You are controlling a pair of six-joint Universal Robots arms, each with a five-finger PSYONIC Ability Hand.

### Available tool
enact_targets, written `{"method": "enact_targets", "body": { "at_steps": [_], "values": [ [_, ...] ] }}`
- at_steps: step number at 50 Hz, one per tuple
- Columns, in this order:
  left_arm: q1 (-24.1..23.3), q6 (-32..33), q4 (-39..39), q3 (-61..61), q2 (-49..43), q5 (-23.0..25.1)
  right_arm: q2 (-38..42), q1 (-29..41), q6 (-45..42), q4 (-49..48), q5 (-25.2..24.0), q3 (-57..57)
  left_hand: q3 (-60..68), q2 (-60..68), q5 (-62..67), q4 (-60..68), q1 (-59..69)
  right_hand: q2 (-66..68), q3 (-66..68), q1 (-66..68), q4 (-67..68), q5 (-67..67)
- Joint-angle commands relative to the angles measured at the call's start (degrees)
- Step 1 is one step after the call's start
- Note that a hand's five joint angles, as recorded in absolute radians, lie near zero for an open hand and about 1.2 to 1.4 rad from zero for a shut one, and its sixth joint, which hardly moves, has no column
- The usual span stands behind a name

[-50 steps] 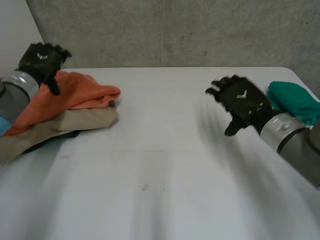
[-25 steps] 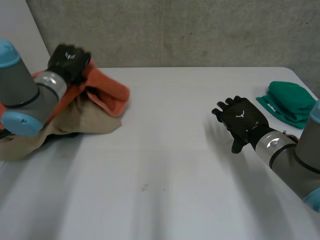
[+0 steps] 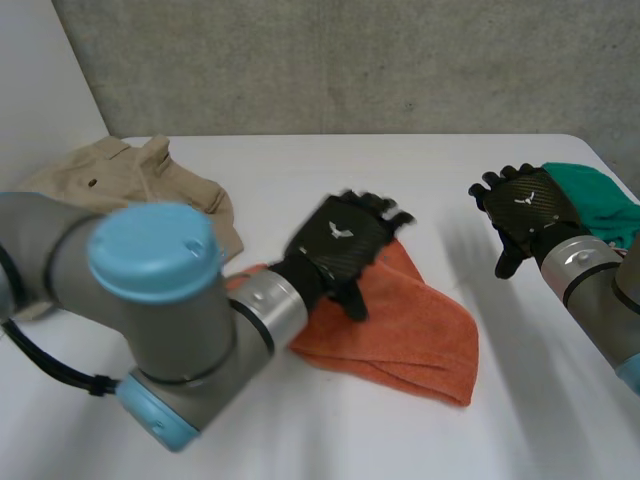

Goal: Fold the laundry.

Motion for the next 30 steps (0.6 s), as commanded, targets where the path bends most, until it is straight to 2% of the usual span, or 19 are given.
{"method": "enact_targets", "body": {
  "at_steps": [1, 7, 10, 14, 19, 24, 30],
  "values": [
    [10.88, 0.20, -1.56, -1.58, 9.01, -0.02, -0.21, 0.21, 2.24, 1.57, -1.13, -0.99, -1.11, -0.76, -1.74, -0.74, -0.33, -2.51, -1.91, -1.34, -3.05, -3.04],
    [15.98, 0.55, -2.78, -0.44, 9.37, 0.77, -1.35, 0.65, 3.73, 14.64, -1.83, -4.50, 2.07, 2.42, 1.43, 2.43, 2.85, -2.51, -1.91, -1.34, -3.05, -3.04],
    [16.34, 0.64, -5.41, 0.79, 7.89, 0.95, -1.35, 0.48, 3.73, 22.54, -1.83, -5.91, 2.76, 3.11, 2.13, 3.13, 3.54, -2.51, -1.91, -1.34, -3.05, -3.04],
    [16.08, 0.73, -9.27, 3.42, 2.36, 1.04, -1.26, 0.21, 3.82, 27.49, -2.27, -5.57, 2.76, 3.11, 2.13, 3.13, 3.54, -2.51, -1.91, -1.34, -3.05, -3.04],
    [15.72, 1.95, -11.92, 6.94, -4.24, 0.95, -1.61, 0.65, 3.82, 26.01, -2.18, -3.46, 5.28, 5.63, 4.64, 5.64, 6.05, -2.51, -1.91, -1.34, -3.05, -3.04],
    [14.76, 6.78, -14.21, 8.18, -8.12, -0.10, -1.79, 1.00, 3.47, 23.46, -1.83, -0.73, 8.14, 8.48, 7.50, 8.50, 8.91, -2.51, -1.91, -1.34, -3.05, -3.04],
    [13.96, 11.09, -14.83, 8.18, -9.70, -4.14, -1.79, 1.09, 3.29, 20.91, -1.74, 1.73, 14.37, 14.71, 13.73, 14.73, 15.14, -2.51, -1.91, -1.34, -3.05, -3.04]
  ]
}}
